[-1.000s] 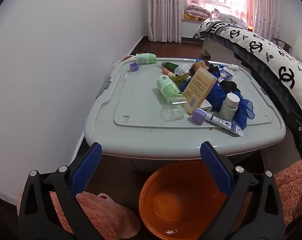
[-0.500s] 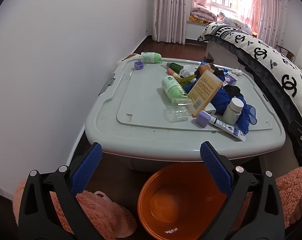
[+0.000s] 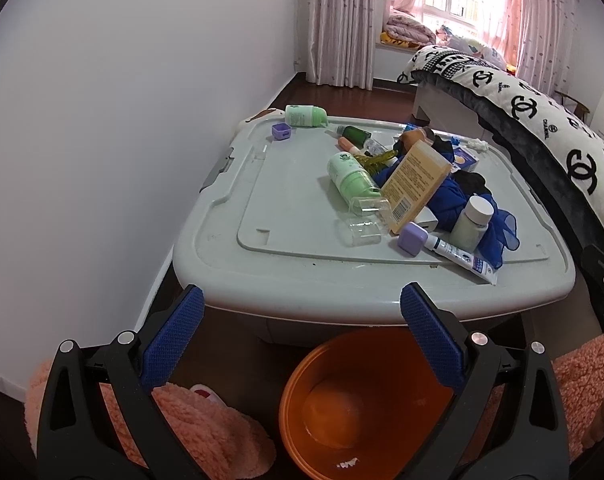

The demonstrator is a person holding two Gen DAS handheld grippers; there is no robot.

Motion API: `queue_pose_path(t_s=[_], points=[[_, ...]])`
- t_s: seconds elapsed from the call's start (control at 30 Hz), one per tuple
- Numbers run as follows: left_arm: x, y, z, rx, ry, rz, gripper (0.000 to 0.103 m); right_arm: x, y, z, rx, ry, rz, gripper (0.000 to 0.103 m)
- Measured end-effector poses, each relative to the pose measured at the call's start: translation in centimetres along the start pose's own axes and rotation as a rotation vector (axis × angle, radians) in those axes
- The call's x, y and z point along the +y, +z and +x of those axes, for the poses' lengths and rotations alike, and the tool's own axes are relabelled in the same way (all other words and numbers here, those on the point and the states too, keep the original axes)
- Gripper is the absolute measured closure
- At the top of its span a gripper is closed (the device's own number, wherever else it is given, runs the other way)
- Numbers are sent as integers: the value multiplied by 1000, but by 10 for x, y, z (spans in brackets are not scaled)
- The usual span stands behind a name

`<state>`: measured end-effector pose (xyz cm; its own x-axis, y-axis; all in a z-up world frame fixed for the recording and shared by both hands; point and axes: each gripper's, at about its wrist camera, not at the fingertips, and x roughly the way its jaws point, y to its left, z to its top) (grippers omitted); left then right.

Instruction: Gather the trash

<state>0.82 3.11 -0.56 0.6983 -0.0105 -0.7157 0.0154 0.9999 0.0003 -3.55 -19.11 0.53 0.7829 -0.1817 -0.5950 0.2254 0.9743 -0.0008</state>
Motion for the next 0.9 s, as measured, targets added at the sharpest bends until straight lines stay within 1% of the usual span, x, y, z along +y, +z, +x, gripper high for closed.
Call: queue_pose_path(t_s=[0.43,0.9], points=[[5,1,6,19,25,-21,7,1,-1,0,4,-3,-4,5],[7,-1,8,26,22,-28,7,2,-2,1,8,-4,-7,5]])
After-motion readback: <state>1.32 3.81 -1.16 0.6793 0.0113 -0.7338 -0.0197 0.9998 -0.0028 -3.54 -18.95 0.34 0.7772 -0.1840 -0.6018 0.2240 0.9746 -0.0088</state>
